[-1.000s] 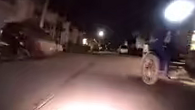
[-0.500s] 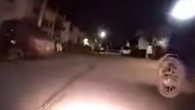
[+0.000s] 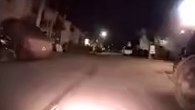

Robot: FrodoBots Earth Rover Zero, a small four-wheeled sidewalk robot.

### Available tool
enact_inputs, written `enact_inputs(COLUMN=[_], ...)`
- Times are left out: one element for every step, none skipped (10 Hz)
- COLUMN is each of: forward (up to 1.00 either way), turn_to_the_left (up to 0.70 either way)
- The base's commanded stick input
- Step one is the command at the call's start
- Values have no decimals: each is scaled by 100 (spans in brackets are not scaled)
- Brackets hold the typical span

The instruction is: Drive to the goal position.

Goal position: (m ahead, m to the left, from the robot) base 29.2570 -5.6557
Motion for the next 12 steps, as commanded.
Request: enact_inputs(forward=[100,100,100,100,100,100,100,100,100,100,100,100], turn_to_the_left=[-40,-40,-35,-11,-11,-30,-34,-15,0,0,0,0])
